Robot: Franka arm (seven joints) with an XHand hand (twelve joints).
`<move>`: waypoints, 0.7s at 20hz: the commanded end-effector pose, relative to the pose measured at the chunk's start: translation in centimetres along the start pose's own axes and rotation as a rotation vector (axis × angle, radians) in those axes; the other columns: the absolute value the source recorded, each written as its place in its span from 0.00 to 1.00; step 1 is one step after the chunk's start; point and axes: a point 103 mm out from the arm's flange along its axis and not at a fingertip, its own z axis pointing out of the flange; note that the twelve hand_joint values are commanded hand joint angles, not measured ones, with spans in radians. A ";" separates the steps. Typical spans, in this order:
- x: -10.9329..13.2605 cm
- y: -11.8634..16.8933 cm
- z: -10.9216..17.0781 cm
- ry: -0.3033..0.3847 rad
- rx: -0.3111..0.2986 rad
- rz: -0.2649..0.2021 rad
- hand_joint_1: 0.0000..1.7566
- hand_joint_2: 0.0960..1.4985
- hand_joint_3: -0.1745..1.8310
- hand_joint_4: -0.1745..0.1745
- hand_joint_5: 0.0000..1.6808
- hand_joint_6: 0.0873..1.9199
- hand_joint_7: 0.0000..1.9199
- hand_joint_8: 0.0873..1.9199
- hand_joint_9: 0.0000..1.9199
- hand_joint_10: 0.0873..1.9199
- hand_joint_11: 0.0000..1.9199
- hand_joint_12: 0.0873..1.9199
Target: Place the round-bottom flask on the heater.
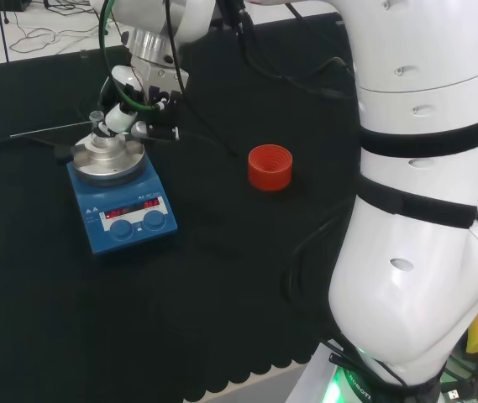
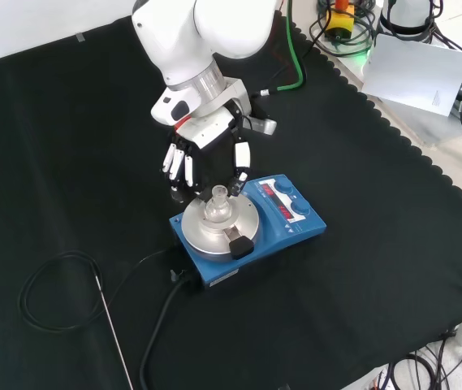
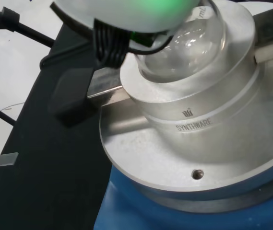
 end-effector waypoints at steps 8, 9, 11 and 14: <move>-1.4 -0.2 -0.6 0.059 0.023 0.026 0.61 0.40 0.42 0.31 0.58 0.44 0.24 0.33 0.37 0.27 0.26 0.66; -1.4 -0.3 -0.7 0.064 0.033 0.026 0.59 0.38 0.44 0.26 0.54 0.44 0.23 0.34 0.36 0.28 0.25 0.67; -1.4 -0.6 -0.9 0.064 0.039 0.022 0.58 0.35 0.45 0.25 0.46 0.43 0.21 0.34 0.34 0.29 0.23 0.68; -1.2 -1.0 -1.1 0.062 0.040 0.015 0.57 0.34 0.45 0.27 0.39 0.42 0.19 0.34 0.33 0.30 0.22 0.68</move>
